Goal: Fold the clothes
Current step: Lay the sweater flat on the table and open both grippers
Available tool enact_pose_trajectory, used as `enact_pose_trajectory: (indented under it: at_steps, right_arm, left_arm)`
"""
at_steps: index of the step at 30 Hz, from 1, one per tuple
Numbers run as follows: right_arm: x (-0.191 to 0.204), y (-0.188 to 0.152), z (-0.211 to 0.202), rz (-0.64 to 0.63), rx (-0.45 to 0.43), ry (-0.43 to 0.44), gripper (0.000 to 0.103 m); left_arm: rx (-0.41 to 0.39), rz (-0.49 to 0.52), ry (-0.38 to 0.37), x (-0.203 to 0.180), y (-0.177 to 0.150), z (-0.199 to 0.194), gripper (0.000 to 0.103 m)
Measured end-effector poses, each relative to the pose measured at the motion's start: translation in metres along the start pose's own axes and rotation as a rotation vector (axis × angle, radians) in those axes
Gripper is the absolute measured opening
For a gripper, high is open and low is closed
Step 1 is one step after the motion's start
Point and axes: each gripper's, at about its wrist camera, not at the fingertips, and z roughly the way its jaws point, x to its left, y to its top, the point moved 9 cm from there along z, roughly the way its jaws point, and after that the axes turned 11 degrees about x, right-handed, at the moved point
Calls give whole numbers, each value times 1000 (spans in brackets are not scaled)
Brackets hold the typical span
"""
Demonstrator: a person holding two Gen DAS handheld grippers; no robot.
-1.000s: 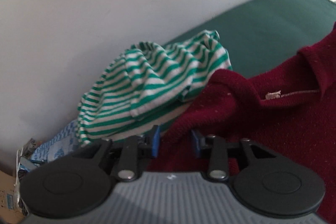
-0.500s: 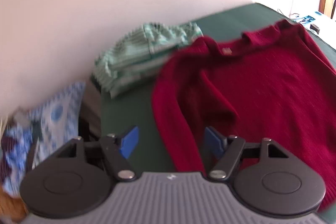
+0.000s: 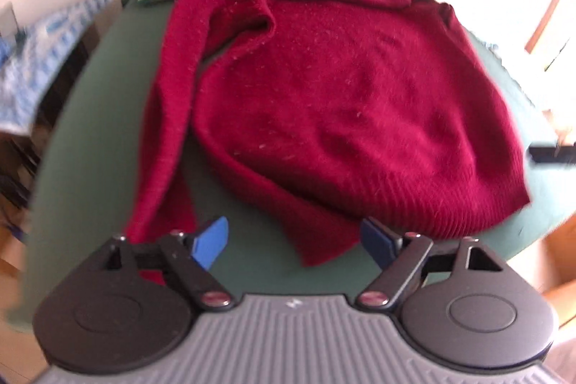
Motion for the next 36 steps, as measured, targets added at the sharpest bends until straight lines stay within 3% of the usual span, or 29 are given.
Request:
enact_pose_trajectory:
  at_steps: [3,6,7,8,9,10,12,16,20,23,25,27,28,29,30,31,34,36]
  right_arm:
    - [3,2,9,29,-24,24,68]
    - [8,2,15,41,-28,41,66]
    - [9,2,17,45,-29,47,66]
    - [11,3,19,49,-31,53,58]
    - [13,3,21,52,-32,59,48]
    - [14,3,23,56,-33,64,11]
    - [18,4,26,65,-39,80,8]
    - [29,11,-15,60,-87,184,8]
    - [43,11,-64,27,-117,268,8]
    - [53,11,-99,3,-137,323,6]
    - [49,5,-91,-4,-129,259,8]
    - [36,0,-74,43,-104,193,21]
    - [33,-2,-63,48,-87,170,34]
    - [30,-3,-53,54,-71,147,48]
    - [28,-5,-43,57,-55,124,55]
    - [26,-7,-36,43,-43,95,65]
    - [15,-14,-15,42,-14,44,68]
    - [6,-19,-2,61,15,37,68]
  left_arm:
    - [-28,-34,-2,-1,5,10,83]
    - [-8,-46,-10,-6,7,25,65]
    - [-1,-45,-9,-7,8,30,51]
    - [-9,-30,5,-9,10,31,48]
    - [-18,-16,19,-12,11,31,37]
    - [-26,-1,33,-14,13,32,24]
    - [-58,1,31,-13,19,19,6]
    - [-158,6,-3,-14,28,-29,1]
    - [-294,40,-42,-23,24,-109,1]
    - [-306,65,-15,-24,9,-127,2]
    - [-259,72,32,-20,-1,-108,8]
    - [-200,68,68,-14,-9,-81,9]
    - [-165,62,79,-10,-12,-64,22]
    - [-130,55,91,-7,-14,-48,27]
    - [-108,56,95,-6,-15,-33,31]
    - [-98,38,104,-4,-14,-21,42]
    - [-51,17,102,-3,-13,11,68]
    - [-10,6,104,-6,-14,29,64]
